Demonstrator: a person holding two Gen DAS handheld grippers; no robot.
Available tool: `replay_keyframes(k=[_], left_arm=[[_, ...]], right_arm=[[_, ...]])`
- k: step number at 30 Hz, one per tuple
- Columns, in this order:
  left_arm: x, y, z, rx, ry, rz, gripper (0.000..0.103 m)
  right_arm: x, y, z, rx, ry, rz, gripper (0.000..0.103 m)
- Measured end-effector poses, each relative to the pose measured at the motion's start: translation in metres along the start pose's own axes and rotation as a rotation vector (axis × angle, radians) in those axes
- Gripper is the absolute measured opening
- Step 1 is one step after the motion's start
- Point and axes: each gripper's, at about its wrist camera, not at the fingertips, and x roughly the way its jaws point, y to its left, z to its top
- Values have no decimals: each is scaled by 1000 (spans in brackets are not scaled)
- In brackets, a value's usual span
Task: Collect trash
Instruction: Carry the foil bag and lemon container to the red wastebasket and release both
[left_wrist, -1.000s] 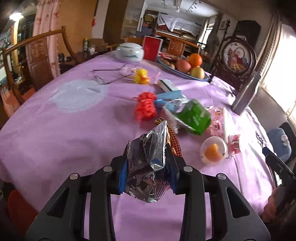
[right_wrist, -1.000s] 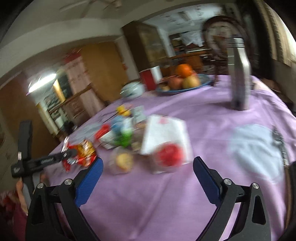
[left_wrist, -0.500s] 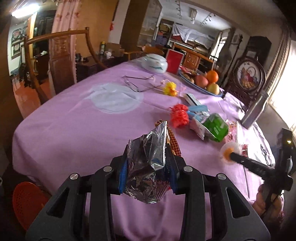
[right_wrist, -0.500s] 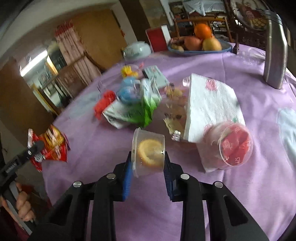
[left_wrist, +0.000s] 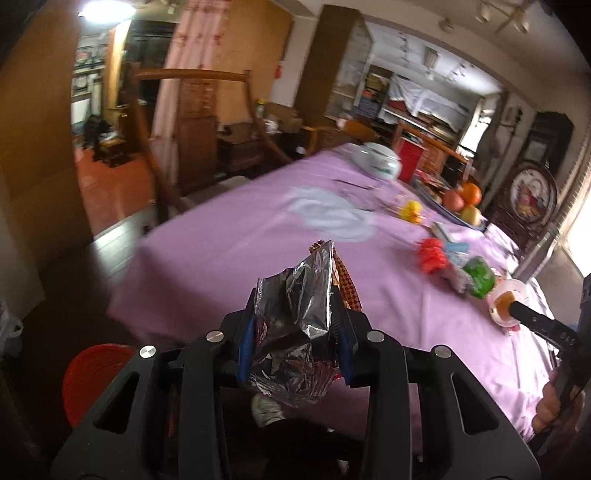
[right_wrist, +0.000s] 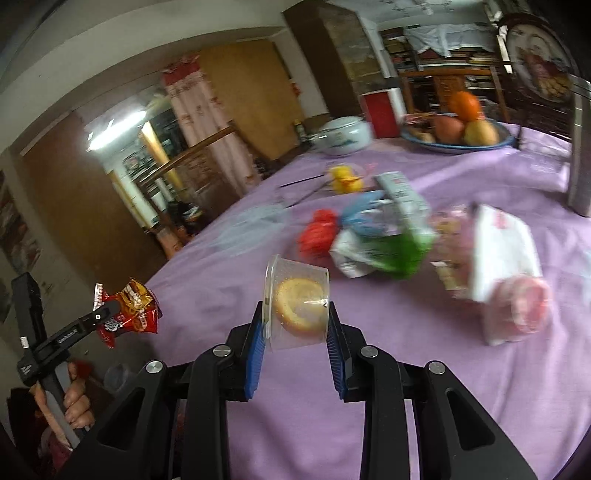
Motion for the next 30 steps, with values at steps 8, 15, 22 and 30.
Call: replay_keyframes(k=[8, 15, 22, 30], left_arm=[[-24, 123, -40, -161, 35, 185, 37], [-25, 200, -83, -286, 103, 319, 72], [-41, 239, -100, -360, 80, 382, 89], [-53, 262, -119, -379, 88, 476, 91]], right_arm=[[24, 79, -10, -123, 59, 86, 31], [59, 147, -26, -221, 153, 143, 31], [104, 216, -54, -315, 276, 213, 31], [164, 299, -92, -419, 432, 304, 31]])
